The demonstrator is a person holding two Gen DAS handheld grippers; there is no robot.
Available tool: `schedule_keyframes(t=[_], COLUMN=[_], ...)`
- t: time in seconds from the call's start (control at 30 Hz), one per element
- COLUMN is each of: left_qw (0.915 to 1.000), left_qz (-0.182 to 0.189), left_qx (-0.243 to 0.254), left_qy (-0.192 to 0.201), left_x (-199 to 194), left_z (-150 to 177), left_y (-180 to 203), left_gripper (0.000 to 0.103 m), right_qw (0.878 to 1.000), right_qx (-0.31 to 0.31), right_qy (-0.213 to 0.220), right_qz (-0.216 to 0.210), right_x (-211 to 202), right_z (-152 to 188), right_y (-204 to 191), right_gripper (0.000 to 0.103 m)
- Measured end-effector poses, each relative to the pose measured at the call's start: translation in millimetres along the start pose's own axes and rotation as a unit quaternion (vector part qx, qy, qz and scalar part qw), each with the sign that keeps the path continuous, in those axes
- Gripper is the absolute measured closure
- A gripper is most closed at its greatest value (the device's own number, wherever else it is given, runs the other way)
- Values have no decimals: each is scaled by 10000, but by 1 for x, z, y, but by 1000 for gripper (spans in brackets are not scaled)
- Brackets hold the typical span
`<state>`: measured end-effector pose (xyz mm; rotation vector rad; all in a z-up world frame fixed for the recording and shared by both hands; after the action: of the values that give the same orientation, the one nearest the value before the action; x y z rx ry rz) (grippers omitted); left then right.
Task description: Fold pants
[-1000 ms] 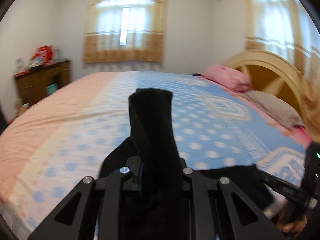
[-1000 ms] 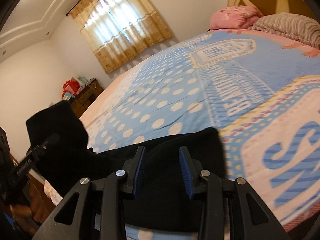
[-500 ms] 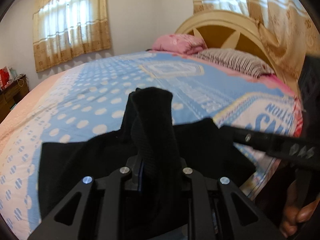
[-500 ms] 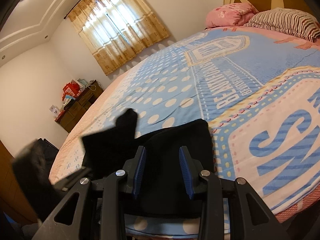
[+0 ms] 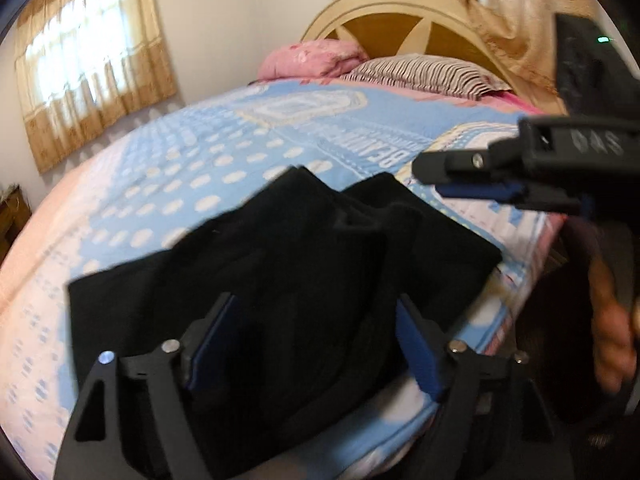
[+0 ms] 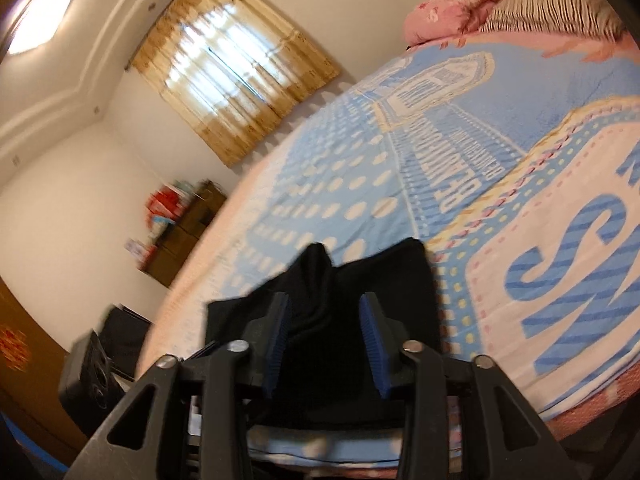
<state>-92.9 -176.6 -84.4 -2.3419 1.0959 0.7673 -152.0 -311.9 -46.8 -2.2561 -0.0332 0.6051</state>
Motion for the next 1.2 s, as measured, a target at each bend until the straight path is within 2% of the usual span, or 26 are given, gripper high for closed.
schedule_keyframes(t=[0.07,0.17,0.23,0.3,0.33,0.43,0.6,0.63,0.67,0.7,1.0,1.1,1.2], left_qw=[9998,9978,9940,9891,9847,9722,9529,9495,9478,9465,9461,9457,9444], left_qz=[-49,-160,-493,-812,-1021,-1345,-1386,-1407,-1421,-1438,-1482,-1524,-1585], left_qx=[-93,-505,-852,-1124,-1345,-1914,-2683,-2787,-2837,-2869,-2848,-2843,-2856], left_qy=[147,388,478,493,429,120,-263,-300,-320,-342,-419,-399,-379], left_x=[-19,-45,-56,-61,-61,-56,-46,-45,-44,-43,-40,-43,-46], left_z=[1,4,8,13,17,36,62,66,69,70,73,73,74], left_y=[-14,-47,-77,-101,-118,-150,-172,-175,-177,-177,-181,-183,-186], left_gripper=[14,6,6,6,6,6,6,6,6,6,6,6,6], right_qw=[9998,9998,9988,9982,9976,9947,9904,9894,9866,9824,9741,9714,9736], right_qx=[65,-162,-364,-303,-232,-213,-103,-185,-376,-624,-1141,-1657,-1880], right_qy=[22,-94,-249,-408,-519,-689,-816,-812,-836,-889,-1133,-879,-533], right_qz=[-167,-45,225,314,391,729,1108,1193,1346,1519,1587,1454,1176], right_x=[2,12,25,33,40,55,66,66,67,68,57,46,34], right_z=[-1,3,11,20,25,37,44,45,47,50,63,55,37], right_y=[-8,-20,-22,-18,-15,-5,4,3,2,2,0,-24,-48], right_gripper=[38,38,38,38,38,38,38,40,50,66,82,85,86])
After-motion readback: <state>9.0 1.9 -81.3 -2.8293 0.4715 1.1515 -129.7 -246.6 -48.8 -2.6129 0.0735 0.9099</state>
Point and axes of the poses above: each gripper's, at about its wrist camera, not at the fingertips, and x roughly the way its jaws point, y to its right, z to its underside, the point moved 9 cm from there along x, roughly the way its jaws point, and after that the axes turned 2 degrees about x, right-handed, at the moved point
